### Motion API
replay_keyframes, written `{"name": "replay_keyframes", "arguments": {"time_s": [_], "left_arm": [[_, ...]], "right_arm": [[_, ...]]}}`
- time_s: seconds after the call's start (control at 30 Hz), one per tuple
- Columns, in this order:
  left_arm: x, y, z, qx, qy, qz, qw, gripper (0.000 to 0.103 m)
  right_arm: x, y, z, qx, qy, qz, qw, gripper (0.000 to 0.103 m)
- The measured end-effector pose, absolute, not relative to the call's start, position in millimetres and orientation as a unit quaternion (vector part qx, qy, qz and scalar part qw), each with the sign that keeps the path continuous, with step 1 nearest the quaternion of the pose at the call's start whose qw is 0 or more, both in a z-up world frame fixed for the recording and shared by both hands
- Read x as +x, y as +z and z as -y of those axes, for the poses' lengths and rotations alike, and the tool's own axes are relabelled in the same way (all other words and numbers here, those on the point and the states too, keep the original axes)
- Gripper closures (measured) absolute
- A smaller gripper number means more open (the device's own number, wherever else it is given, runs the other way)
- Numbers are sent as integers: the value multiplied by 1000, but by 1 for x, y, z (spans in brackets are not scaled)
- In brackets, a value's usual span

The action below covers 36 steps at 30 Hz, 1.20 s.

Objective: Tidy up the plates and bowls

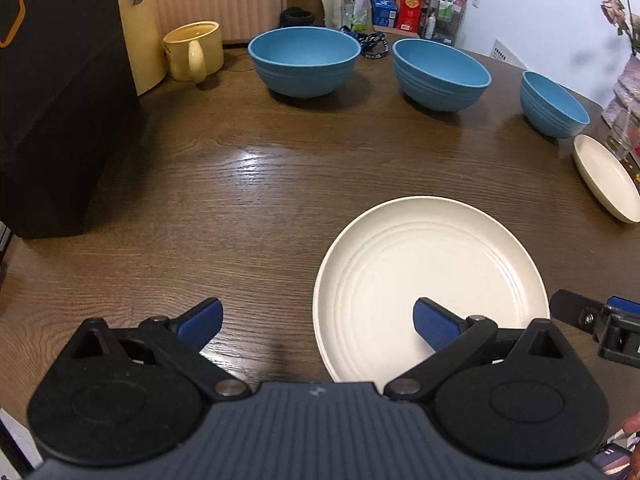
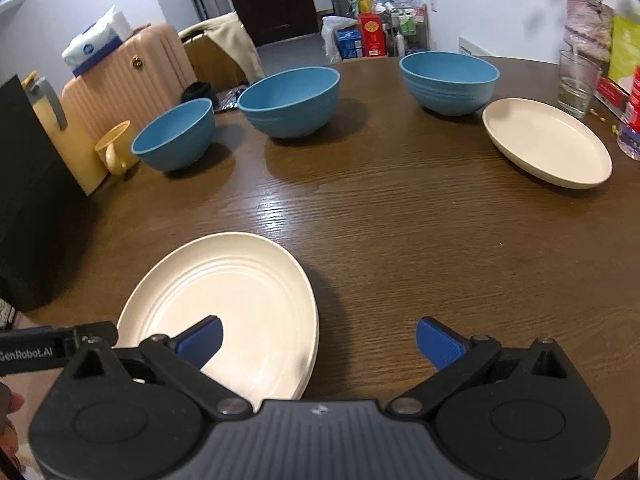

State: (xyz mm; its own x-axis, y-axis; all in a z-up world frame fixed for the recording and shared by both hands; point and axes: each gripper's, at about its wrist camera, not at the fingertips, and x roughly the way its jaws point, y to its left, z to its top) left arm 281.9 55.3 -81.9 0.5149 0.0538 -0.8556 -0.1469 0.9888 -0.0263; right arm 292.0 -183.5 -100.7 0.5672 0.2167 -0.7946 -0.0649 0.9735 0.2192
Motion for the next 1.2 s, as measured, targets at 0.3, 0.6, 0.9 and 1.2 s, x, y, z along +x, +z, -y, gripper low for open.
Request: {"name": "replay_keyframes", "arguments": {"time_s": [0.3, 0.6, 0.9, 1.2], "left_arm": [[277, -75, -55, -43, 43, -483, 873, 0], [279, -70, -62, -42, 24, -478, 877, 0], [284, -65, -72, -36, 0, -468, 883, 0], [290, -55, -70, -26, -32, -455, 889, 0]], "right_arm": [[278, -95, 184, 94, 63, -453, 885, 0], [269, -91, 182, 96, 38, -446, 889, 0], [264, -85, 181, 105, 2, -434, 895, 0], [254, -78, 179, 112, -30, -422, 899, 0]]}}
